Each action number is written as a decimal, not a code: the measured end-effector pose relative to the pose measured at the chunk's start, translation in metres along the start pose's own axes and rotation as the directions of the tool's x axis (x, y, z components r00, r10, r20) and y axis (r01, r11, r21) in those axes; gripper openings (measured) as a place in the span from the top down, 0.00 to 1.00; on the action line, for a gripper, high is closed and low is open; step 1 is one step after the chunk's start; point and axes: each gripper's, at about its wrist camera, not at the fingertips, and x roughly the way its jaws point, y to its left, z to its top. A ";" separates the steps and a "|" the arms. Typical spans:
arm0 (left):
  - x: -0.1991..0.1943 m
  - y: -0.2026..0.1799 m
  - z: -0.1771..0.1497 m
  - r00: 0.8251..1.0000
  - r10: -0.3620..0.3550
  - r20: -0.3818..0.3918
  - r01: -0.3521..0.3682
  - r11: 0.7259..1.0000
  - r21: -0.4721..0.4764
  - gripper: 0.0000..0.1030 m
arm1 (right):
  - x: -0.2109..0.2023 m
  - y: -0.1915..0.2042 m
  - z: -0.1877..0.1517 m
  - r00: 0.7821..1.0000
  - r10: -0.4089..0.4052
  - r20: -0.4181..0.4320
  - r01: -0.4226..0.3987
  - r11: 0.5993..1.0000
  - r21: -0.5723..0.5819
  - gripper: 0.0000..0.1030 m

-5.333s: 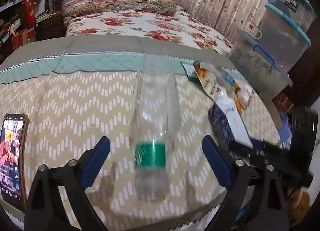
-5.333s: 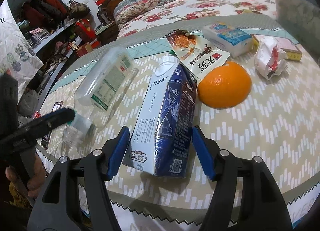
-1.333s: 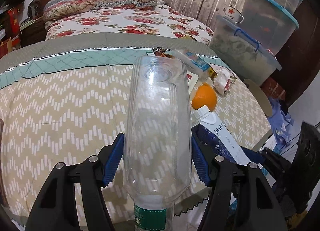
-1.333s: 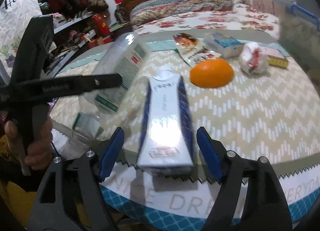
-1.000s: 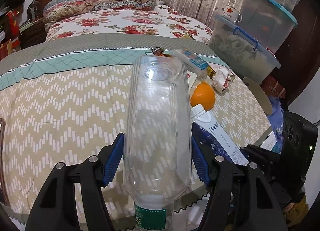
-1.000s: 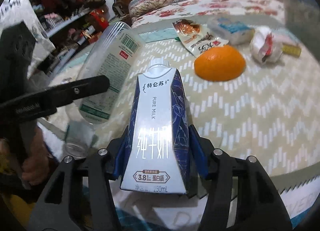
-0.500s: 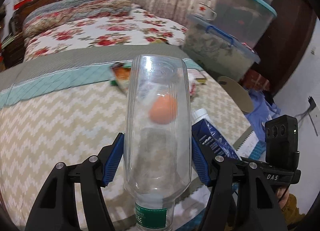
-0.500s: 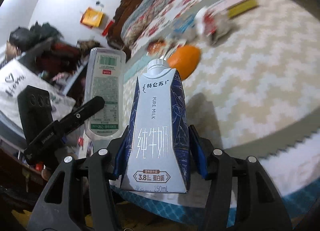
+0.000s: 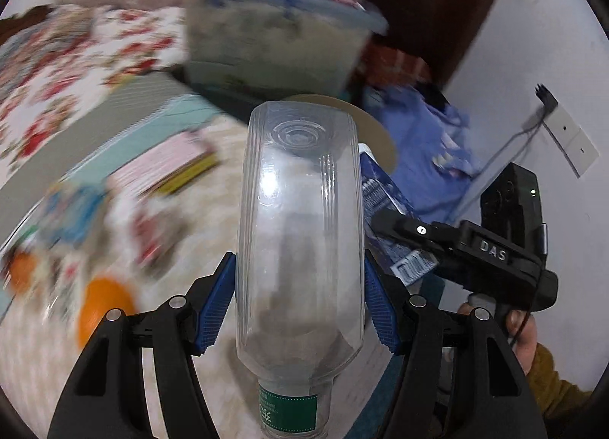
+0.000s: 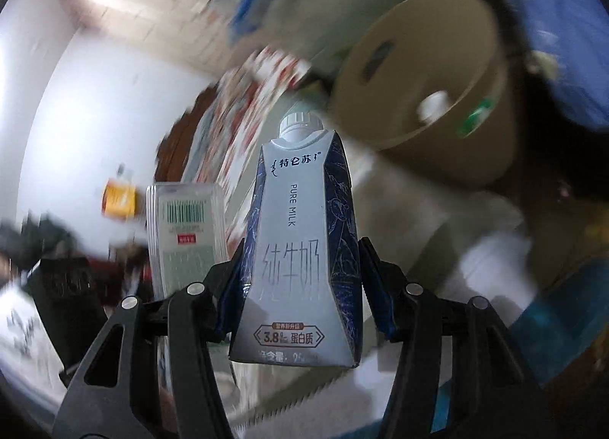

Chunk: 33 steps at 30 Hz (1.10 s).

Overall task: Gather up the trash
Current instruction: 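Carry both items to the beige bin and open the right tool over it, then open the left tool to drop the water bottle into the bin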

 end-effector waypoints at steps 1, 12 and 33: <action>0.016 -0.003 0.016 0.999 -0.024 -0.025 0.024 1.000 0.007 0.41 | -0.002 -0.006 0.008 1.000 -0.011 0.024 0.010 1.000 0.025 0.44; 0.124 -0.008 0.101 0.985 -0.072 -0.159 0.065 0.997 -0.050 0.28 | 0.013 -0.037 0.072 0.981 -0.119 0.153 0.096 0.984 0.149 0.36; 0.069 -0.020 0.053 0.998 0.008 -0.055 -0.007 1.000 0.005 0.22 | -0.012 -0.010 0.015 0.956 -0.180 0.232 0.195 0.980 -0.039 0.29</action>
